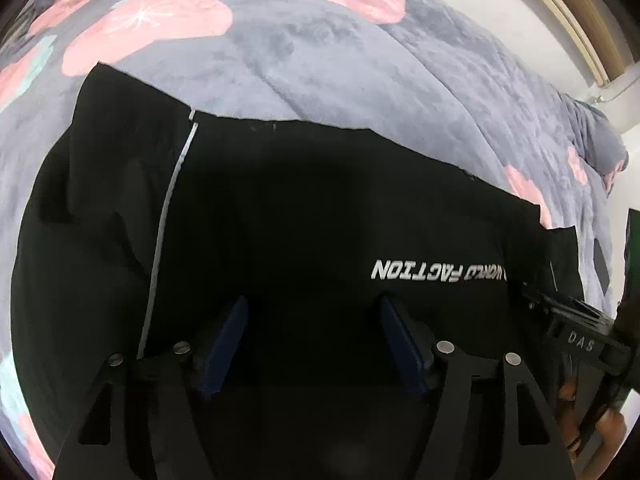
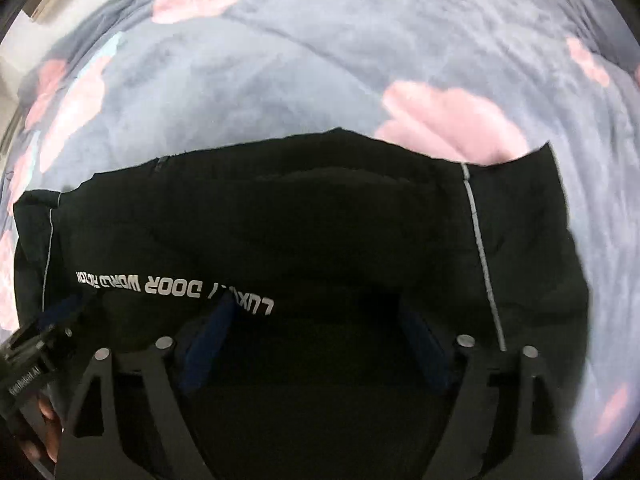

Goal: Fold large clothes

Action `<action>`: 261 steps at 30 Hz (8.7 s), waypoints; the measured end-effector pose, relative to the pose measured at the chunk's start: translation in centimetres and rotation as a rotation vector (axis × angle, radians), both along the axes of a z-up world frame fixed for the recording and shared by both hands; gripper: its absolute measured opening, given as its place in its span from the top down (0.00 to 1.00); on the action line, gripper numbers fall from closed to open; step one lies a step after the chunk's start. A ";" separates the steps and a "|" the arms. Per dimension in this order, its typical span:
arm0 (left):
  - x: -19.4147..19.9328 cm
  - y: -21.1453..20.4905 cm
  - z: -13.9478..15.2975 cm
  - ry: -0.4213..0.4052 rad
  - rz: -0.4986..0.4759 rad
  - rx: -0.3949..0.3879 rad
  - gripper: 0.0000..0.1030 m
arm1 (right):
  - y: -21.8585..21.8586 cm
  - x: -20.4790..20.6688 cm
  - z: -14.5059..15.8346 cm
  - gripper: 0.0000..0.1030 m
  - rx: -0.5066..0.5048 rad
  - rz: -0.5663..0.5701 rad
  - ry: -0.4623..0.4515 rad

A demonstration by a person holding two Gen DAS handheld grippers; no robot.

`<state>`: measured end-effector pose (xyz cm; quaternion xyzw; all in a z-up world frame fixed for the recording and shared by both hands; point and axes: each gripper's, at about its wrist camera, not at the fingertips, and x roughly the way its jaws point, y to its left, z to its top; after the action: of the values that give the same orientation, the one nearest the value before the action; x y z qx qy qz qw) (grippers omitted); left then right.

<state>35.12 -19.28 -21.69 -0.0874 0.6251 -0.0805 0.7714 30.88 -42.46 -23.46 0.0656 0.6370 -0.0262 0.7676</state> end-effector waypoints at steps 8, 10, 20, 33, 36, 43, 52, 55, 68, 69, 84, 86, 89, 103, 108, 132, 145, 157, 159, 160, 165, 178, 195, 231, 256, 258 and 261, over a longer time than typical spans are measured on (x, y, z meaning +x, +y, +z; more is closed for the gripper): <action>-4.1 0.9 4.4 -0.104 -0.084 -0.030 0.31 | -0.8 -4.0 3.8 0.22 0.027 0.015 -0.076; -6.0 1.5 5.7 -0.124 -0.098 -0.026 0.31 | -0.6 -6.9 5.8 0.22 -0.009 0.036 -0.099; -10.8 5.1 -0.2 0.058 -0.033 0.006 0.29 | -2.9 -15.1 1.8 0.21 0.000 -0.010 0.042; -10.6 9.3 6.1 -0.034 -0.025 0.066 0.26 | -7.8 -18.7 5.7 0.21 0.042 0.017 -0.012; -10.4 12.9 7.6 -0.048 0.034 0.038 0.26 | -11.2 -20.8 6.6 0.20 0.030 -0.028 -0.040; -9.1 16.9 8.4 -0.083 0.149 -0.020 0.27 | -20.5 -19.8 7.4 0.20 0.035 -0.197 -0.077; -4.6 16.8 2.4 0.012 0.168 -0.236 0.27 | -21.5 -14.0 2.4 0.19 0.267 -0.216 -0.031; -3.6 17.6 1.1 0.029 0.207 -0.321 0.27 | -21.7 -13.1 1.1 0.19 0.295 -0.209 -0.013; -0.6 15.6 -5.1 0.254 0.068 -0.636 0.27 | -22.4 -8.8 -5.1 0.01 0.436 -0.124 0.097; -0.5 15.3 -5.6 0.259 0.059 -0.659 0.26 | -22.8 -8.7 -5.5 0.00 0.465 -0.129 0.109; 0.1 12.9 -7.5 0.307 0.093 -0.697 0.20 | -24.6 -8.9 -6.7 0.00 0.544 -0.054 0.075; -0.2 12.5 -7.0 0.287 0.098 -0.680 0.20 | -24.4 -9.1 -6.2 0.06 0.520 -0.051 0.045; -1.2 11.3 -5.9 0.267 0.113 -0.662 0.38 | -23.8 -10.0 -3.8 0.27 0.429 -0.011 -0.023; -11.6 8.4 8.7 -0.040 0.094 -0.801 0.63 | -17.2 -15.3 8.7 0.75 0.180 0.160 -0.203; -16.6 9.8 14.1 -0.126 0.052 -0.808 0.63 | -14.1 -18.6 13.9 0.75 0.157 0.190 -0.254; -27.5 21.2 1.1 0.188 0.337 -0.661 0.57 | -16.9 -29.9 6.0 0.59 0.251 -0.133 0.036; -30.5 25.4 8.8 0.021 0.266 -0.349 0.41 | -21.7 -36.9 11.9 0.34 0.147 -0.277 -0.059; -31.5 12.4 7.9 0.002 0.053 -0.097 0.36 | -6.7 -36.0 9.3 0.34 0.093 -0.027 -0.047; -31.1 11.7 5.0 0.061 0.060 -0.052 0.37 | -4.8 -35.9 6.5 0.34 0.037 0.001 -0.017; -30.9 11.5 3.3 0.116 0.069 -0.008 0.34 | -4.1 -35.8 5.2 0.34 0.011 0.015 0.007; -30.4 11.2 2.7 0.135 0.054 0.036 0.33 | -2.7 -36.1 2.5 0.34 -0.057 0.040 0.023; -32.9 10.3 10.2 -0.127 0.024 0.047 0.33 | -4.2 -37.0 8.3 0.33 0.075 -0.031 -0.056; -36.2 7.5 25.8 -0.528 0.024 0.126 0.33 | -0.3 -39.2 22.5 0.33 -0.096 0.037 -0.269; -30.0 5.7 24.0 -0.388 -0.007 0.159 0.28 | 1.5 -33.0 22.4 0.26 -0.133 0.041 -0.226; -25.7 3.4 18.7 -0.250 -0.056 0.222 0.28 | -0.2 -28.9 17.9 0.26 -0.126 0.018 -0.105; -25.7 3.4 18.8 -0.252 -0.051 0.223 0.28 | -0.2 -28.9 18.0 0.26 -0.129 0.016 -0.107; -25.9 3.4 19.0 -0.262 -0.041 0.220 0.28 | -0.3 -29.1 18.0 0.26 -0.131 0.018 -0.108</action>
<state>9.18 -15.90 -2.69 0.0219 0.5260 -0.0381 0.8494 1.81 -42.73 -5.45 0.0110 0.5921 -0.0573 0.8037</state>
